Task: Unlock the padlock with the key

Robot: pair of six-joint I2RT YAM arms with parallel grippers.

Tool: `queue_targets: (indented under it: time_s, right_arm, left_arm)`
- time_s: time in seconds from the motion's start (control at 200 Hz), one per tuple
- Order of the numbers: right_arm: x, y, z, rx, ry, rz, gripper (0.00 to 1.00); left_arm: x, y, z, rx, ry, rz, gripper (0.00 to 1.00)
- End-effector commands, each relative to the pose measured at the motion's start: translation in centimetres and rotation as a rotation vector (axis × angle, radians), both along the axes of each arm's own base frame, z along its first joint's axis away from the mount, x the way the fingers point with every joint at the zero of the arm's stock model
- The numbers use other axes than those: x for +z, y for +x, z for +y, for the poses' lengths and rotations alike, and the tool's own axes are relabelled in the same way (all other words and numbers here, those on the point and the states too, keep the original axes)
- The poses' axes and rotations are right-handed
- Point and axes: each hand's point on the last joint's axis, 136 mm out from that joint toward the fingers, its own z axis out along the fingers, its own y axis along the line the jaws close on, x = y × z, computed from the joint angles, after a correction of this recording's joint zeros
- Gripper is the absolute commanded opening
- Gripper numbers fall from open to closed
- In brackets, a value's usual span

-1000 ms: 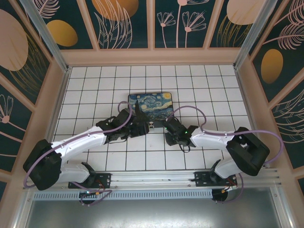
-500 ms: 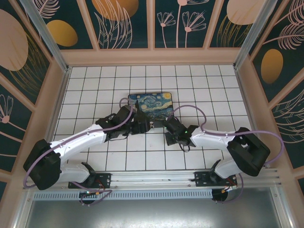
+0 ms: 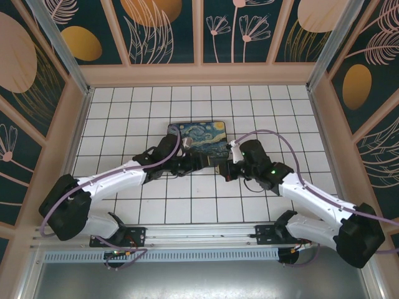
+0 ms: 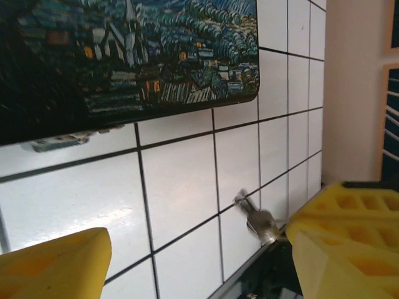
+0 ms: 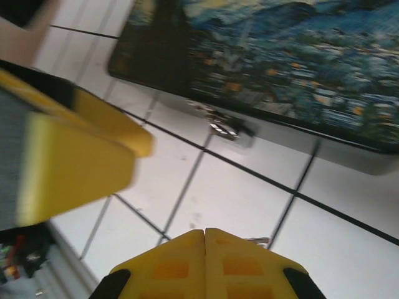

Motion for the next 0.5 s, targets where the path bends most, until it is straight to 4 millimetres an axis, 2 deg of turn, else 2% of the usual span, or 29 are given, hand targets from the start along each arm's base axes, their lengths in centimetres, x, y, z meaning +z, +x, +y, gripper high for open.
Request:
queue_targets:
  time_s: [0.0, 0.135, 0.235, 0.36, 0.495]
  right_arm:
    - [2.9, -1.0, 1.3, 0.092, 0.163, 0.017, 0.02]
    - [4.3, -0.3, 1.3, 0.073, 0.263, 0.041, 0.02]
    - [4.7, 0.4, 1.4, 0.039, 0.321, 0.087, 0.02]
    - [4.8, 1.1, 1.8, 0.002, 0.370, 0.158, 0.02]
    - [4.6, 1.8, 2.2, -0.026, 0.378, 0.209, 0.02]
  left_arm:
    - [1.4, 0.4, -1.0, 0.023, -0.131, 0.027, 0.72]
    - [1.1, -0.1, -1.2, 0.049, -0.209, 0.071, 0.57]
    - [1.1, -0.2, -1.1, 0.037, -0.220, 0.041, 0.49]
    - [2.7, -0.5, -1.7, -0.080, -0.223, -0.133, 0.43]
    - [3.6, -0.4, -1.3, -0.177, -0.148, -0.333, 0.37]
